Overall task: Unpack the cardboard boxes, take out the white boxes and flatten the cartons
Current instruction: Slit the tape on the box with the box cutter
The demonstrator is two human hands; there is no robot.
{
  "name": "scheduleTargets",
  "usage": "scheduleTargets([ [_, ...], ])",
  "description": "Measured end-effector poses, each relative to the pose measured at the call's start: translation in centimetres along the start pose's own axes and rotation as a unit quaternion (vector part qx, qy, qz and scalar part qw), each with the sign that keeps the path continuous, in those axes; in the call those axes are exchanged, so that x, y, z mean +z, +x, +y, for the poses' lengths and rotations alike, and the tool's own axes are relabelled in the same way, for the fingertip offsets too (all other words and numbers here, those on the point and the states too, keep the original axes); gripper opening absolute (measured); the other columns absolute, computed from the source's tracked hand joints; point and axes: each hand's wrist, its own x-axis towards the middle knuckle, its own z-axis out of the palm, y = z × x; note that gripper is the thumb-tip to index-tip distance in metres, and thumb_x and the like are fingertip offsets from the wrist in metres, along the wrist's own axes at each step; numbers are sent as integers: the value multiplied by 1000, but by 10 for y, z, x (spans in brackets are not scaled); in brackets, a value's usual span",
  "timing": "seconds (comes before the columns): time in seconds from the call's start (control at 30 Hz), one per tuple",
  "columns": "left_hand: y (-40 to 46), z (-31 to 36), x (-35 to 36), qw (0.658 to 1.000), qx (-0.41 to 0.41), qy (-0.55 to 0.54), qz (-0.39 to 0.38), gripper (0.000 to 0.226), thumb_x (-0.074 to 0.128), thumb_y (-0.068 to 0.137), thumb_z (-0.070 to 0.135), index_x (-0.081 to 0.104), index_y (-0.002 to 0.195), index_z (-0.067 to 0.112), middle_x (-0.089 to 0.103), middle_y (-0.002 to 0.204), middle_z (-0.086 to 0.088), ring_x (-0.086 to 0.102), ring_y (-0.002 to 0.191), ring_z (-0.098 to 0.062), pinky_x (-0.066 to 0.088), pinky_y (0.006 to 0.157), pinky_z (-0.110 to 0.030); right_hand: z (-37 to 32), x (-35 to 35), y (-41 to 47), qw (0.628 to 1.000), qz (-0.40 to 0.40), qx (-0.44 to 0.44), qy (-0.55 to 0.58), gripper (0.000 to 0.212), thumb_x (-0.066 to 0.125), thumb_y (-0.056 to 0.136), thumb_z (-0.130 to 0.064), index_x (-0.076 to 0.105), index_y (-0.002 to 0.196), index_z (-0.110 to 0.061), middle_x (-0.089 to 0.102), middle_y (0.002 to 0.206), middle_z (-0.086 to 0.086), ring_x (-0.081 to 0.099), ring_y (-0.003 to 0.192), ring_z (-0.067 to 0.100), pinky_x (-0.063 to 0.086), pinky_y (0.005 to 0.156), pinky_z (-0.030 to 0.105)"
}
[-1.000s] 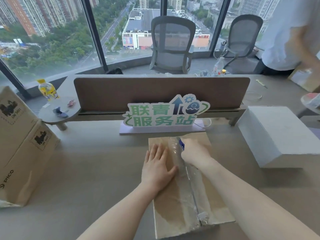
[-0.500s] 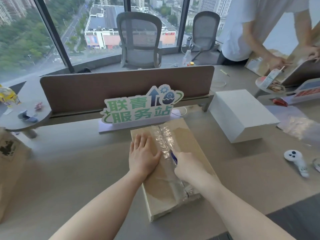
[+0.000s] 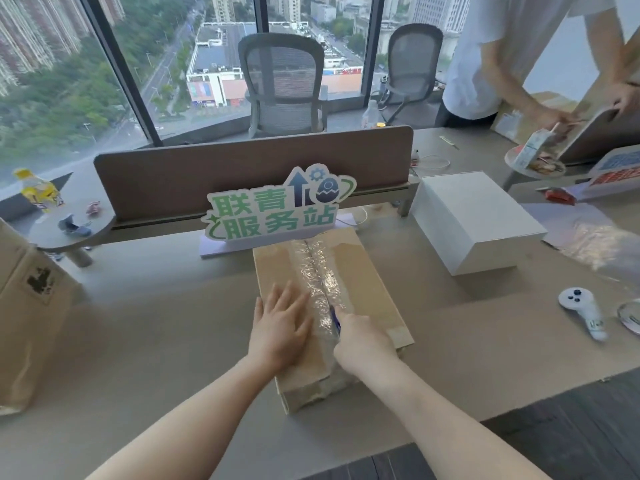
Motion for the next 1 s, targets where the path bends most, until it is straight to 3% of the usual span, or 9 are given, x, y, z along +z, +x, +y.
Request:
scheduleTargets([
  [0.07,-16,3,5,1000,-1,11,-4,64,14,90,64,27,150,46,5,165,9,-8,152,-18,-2,122,-44,1,0,-3,1000,-2,-6,-3,58,45,87,-6,40,143,-21,64,120,11,61,109,34,50,85,36],
  [0.23,-18,9,5,999,-27,9,22,48,32,101,53,32,148,47,9,165,10,-4,152,-18,1,123,-43,8,3,-22,1000,-6,-18,-3,33,52,89,-14,48,122,-19,64,115,11,61,106,33,42,73,32],
  [0.37,-21,9,6,999,-27,1,26,47,34,100,53,34,147,47,12,164,10,-2,152,-17,3,123,-43,16,5,-46,1000,-24,-14,-7,38,44,84,-2,45,118,-19,60,104,13,60,103,34,38,68,31],
  [0.53,-20,8,7,999,-21,-21,28,47,34,100,53,36,147,47,11,164,12,-3,152,-17,2,123,-43,20,12,-66,1000,-26,17,-1,64,43,87,-5,33,148,-23,58,127,10,58,111,33,47,79,34],
  [0.67,-21,7,6,999,-19,-31,24,47,33,101,52,36,147,45,9,164,13,-5,152,-16,0,123,-43,22,20,-83,998,-37,43,-6,77,41,89,-7,14,156,-34,60,122,9,55,92,29,44,69,32],
  [0.77,-21,7,5,999,-15,-44,21,47,33,100,52,37,147,45,10,164,12,-6,152,-16,-1,123,-43,22,28,-95,998,-32,61,-12,73,42,93,-10,14,156,-35,62,121,6,59,99,28,46,72,32],
  [0.9,-20,3,4,998,-6,-65,11,47,30,101,53,38,146,45,10,164,12,-7,152,-17,-4,123,-42,29,42,-106,994,16,83,68,66,43,98,-17,19,155,-40,64,122,2,62,92,21,53,71,31],
  [1.0,-20,0,1,995,9,-95,4,45,25,103,49,46,143,43,16,163,12,-5,152,-17,-9,121,-41,33,60,-113,961,105,125,222,61,46,99,-16,26,153,-38,66,108,-3,56,67,8,49,61,23],
])
